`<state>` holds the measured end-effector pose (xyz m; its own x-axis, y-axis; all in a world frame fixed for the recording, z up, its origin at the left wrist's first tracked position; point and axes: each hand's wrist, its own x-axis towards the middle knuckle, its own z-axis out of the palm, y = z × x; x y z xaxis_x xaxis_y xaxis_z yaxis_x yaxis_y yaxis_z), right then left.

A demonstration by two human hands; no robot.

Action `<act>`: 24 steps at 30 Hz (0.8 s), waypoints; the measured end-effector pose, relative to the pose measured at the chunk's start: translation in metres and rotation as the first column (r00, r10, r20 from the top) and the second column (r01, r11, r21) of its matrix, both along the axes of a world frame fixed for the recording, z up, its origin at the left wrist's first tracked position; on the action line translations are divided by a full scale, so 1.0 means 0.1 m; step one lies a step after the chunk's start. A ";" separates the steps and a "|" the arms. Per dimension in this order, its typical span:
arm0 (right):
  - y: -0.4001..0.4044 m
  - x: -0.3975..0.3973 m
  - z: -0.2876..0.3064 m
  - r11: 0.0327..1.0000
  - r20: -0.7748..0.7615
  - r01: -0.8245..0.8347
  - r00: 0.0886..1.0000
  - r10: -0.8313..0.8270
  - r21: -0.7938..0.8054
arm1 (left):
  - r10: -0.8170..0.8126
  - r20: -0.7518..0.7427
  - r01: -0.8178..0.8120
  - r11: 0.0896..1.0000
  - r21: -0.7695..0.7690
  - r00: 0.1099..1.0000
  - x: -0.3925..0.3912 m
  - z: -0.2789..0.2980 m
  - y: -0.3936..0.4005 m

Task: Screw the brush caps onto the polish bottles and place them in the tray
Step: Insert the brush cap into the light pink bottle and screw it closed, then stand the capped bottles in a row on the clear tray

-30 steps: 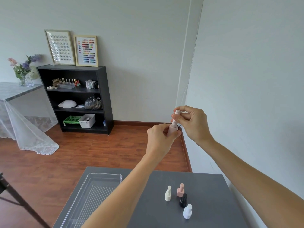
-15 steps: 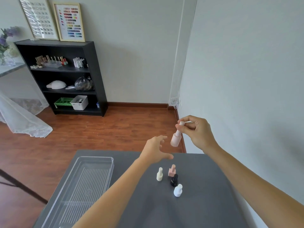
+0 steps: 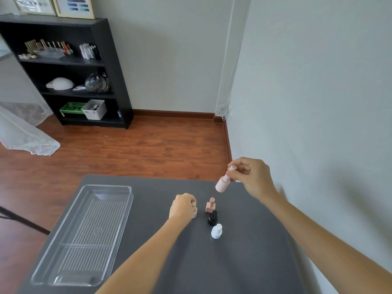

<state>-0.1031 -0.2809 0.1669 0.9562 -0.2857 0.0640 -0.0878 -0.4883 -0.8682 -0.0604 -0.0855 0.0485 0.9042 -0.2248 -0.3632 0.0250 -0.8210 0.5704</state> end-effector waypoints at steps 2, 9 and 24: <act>0.01 0.04 -0.02 1.000 0.001 -0.024 1.000 0.024 -0.012 | 0.022 0.000 -0.022 0.999 -0.025 1.000 0.02 -0.04 0.02; 0.23 0.29 0.03 0.986 0.027 -0.134 0.990 0.138 -0.094 | 0.143 0.087 -0.129 0.980 -0.155 0.986 0.12 0.13 0.38; 2.10 0.93 -0.29 0.922 -0.005 -0.379 0.925 0.380 -0.078 | 0.383 0.320 -0.332 0.921 -0.204 0.867 0.34 0.84 2.36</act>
<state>-0.0096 -0.0708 0.1374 0.9912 0.1047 0.0813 0.1257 -0.5483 -0.8268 -0.0262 0.1500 0.1322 0.9935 0.1137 -0.0014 0.0818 -0.7065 0.7029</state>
